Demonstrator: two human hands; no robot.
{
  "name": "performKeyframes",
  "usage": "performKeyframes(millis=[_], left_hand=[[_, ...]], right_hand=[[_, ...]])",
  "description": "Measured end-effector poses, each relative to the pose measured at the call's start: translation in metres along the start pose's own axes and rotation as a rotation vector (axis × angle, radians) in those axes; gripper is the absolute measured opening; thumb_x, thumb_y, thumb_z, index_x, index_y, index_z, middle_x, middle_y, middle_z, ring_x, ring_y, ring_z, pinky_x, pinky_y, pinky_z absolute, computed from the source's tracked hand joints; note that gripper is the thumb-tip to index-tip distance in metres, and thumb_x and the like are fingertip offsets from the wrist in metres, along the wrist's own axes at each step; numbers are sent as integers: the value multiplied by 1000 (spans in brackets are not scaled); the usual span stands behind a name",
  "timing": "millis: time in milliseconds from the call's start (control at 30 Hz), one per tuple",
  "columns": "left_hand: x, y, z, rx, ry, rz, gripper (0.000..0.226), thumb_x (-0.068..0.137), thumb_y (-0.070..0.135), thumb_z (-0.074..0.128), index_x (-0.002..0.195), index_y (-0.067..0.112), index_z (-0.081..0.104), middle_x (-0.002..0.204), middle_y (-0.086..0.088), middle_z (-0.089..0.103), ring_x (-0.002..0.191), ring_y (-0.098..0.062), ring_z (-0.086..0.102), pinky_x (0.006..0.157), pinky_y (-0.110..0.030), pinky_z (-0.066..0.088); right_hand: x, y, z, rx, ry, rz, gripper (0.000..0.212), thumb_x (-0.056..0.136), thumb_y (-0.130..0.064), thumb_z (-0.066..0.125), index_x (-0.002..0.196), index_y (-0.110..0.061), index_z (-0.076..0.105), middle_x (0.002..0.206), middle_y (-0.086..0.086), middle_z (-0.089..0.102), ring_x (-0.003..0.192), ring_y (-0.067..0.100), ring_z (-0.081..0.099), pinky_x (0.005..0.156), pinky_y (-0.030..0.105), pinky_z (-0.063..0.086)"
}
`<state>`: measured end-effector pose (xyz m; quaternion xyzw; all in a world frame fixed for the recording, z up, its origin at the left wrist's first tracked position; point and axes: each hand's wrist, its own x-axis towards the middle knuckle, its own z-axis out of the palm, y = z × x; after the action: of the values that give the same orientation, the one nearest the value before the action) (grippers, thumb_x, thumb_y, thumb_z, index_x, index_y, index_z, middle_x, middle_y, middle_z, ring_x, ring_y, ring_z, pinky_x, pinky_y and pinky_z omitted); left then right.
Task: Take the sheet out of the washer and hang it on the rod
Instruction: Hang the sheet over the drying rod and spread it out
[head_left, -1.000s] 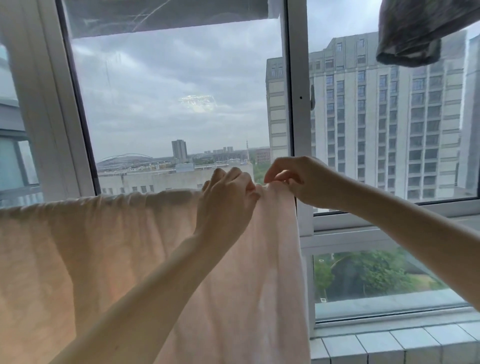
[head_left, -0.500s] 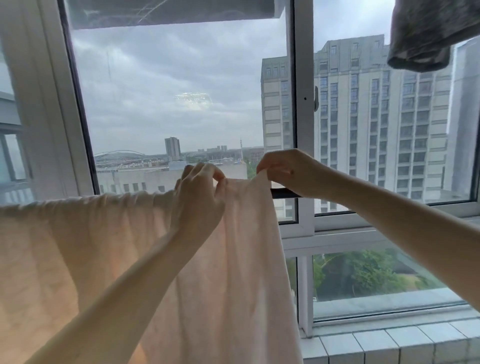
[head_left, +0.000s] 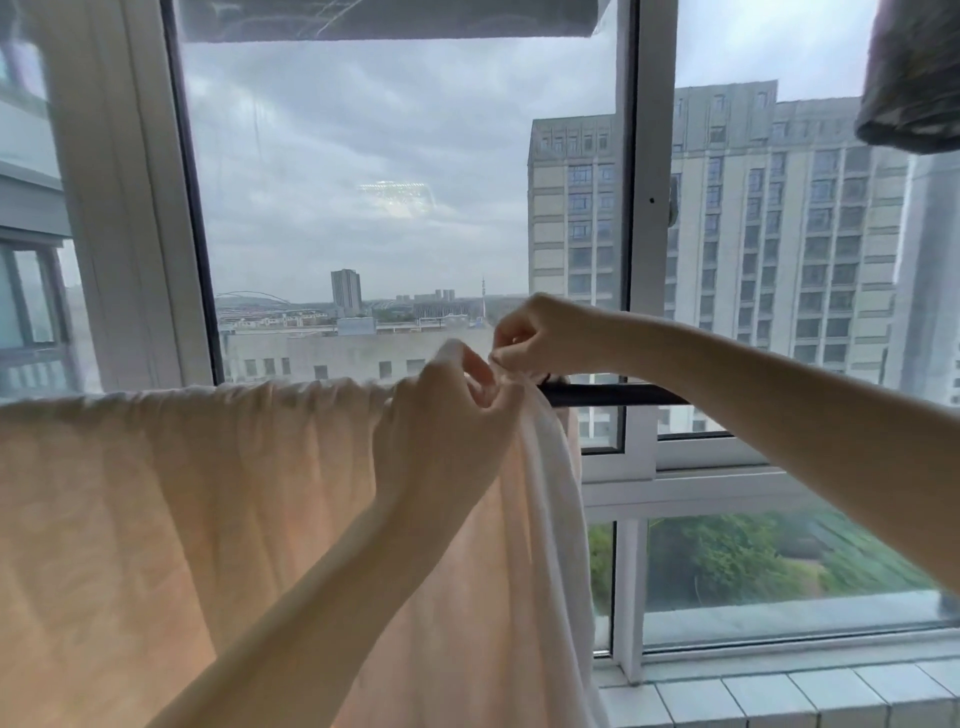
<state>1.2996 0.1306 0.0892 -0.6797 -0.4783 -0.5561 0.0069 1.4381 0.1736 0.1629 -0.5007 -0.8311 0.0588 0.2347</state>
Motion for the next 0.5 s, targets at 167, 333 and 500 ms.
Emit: performKeyframes(millis=[167, 333, 500], left_hand=[[-4, -1, 19, 110, -11, 29, 38, 86, 57, 50, 71, 27, 67, 59, 8, 63, 65, -13, 64, 65, -31, 53], [-5, -7, 26, -244, -150, -30, 25, 83, 27, 70, 59, 26, 63, 49, 15, 57, 48, -1, 53, 47, -14, 37], [-1, -7, 23, -832, -326, -384, 12, 88, 15, 68, 82, 5, 68, 77, -10, 61, 74, -23, 54, 71, -39, 44]], right_hand=[[-8, 5, -7, 51, -12, 12, 15, 92, -16, 59, 82, -25, 66, 84, -3, 68, 77, 12, 63, 69, 29, 55], [-24, 28, -22, 156, -119, 11, 8, 88, -23, 60, 85, -20, 67, 75, -11, 64, 74, 5, 58, 64, 22, 47], [-38, 47, -31, 394, -317, -23, 17, 68, -11, 55, 85, -10, 57, 73, -5, 57, 71, 9, 50, 64, 19, 38]])
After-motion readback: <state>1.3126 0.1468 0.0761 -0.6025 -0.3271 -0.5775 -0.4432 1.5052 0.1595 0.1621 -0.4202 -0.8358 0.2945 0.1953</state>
